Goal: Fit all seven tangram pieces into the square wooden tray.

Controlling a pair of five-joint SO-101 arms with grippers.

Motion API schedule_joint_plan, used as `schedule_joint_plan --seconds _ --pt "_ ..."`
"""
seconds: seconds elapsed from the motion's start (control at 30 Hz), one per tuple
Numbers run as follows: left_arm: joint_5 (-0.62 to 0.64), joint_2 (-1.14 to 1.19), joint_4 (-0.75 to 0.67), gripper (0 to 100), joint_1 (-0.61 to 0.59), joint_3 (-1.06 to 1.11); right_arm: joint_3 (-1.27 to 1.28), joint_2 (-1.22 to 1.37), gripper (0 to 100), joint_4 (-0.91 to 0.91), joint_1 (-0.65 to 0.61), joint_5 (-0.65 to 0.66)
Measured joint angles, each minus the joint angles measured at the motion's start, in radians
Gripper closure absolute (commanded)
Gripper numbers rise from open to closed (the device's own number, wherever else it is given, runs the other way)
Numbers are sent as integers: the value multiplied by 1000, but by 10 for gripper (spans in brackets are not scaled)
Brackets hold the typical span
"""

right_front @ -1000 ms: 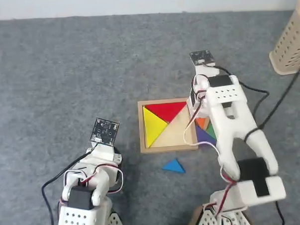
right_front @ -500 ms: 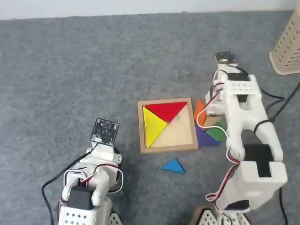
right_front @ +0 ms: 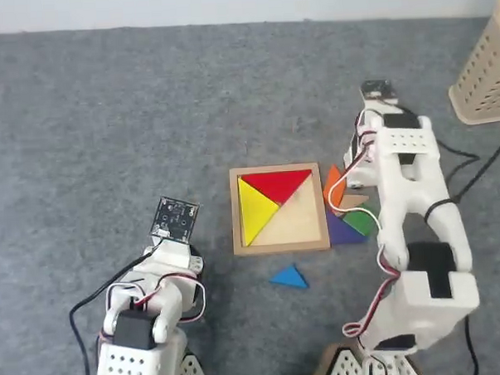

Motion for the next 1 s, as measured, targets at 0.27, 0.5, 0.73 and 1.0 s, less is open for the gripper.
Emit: schedule_joint_plan --seconds 0.27,0.5,0.73,1.0 --pt "0 0 0 988 0 0 -41 81 808 -34 -236 -14" --pt "0 0 0 988 0 0 -61 229 742 -120 -213 -69" --pt "0 0 0 988 0 0 -68 230 745 -120 -158 -83" --pt "0 0 0 988 0 0 -78 258 745 -117 -132 -83"
